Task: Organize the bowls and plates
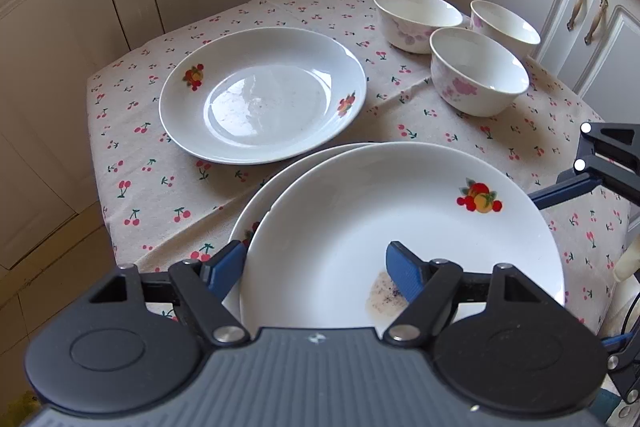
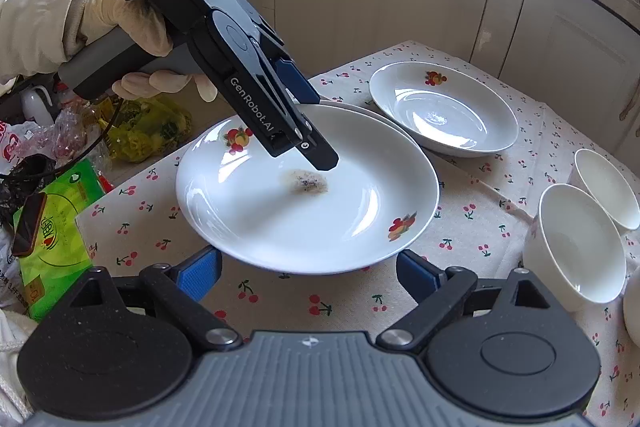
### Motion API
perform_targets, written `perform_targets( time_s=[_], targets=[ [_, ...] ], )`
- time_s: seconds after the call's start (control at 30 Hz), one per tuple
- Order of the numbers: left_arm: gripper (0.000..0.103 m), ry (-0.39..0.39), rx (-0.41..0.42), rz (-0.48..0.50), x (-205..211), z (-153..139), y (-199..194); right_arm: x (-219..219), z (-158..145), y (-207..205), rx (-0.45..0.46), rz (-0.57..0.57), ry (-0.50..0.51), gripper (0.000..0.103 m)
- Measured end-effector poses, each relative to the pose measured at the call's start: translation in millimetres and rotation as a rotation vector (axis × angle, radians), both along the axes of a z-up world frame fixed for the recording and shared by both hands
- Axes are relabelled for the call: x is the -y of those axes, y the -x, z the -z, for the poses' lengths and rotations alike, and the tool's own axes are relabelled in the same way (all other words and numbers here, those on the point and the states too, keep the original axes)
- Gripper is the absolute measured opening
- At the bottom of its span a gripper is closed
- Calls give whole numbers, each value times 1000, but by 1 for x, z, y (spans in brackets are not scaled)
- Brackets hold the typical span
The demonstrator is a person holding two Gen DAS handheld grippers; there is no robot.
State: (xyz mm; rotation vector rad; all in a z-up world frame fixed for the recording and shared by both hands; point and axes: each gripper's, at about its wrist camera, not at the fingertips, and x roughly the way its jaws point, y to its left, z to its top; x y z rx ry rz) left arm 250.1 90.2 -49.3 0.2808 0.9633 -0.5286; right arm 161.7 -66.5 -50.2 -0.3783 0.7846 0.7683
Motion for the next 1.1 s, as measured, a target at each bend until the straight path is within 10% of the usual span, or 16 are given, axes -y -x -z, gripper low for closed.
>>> perform_targets(
  time_s=[1.1],
  targets=[
    [87,113,174,-36,0,-39,52,34,-27,8,115,192,-43,103]
  ],
)
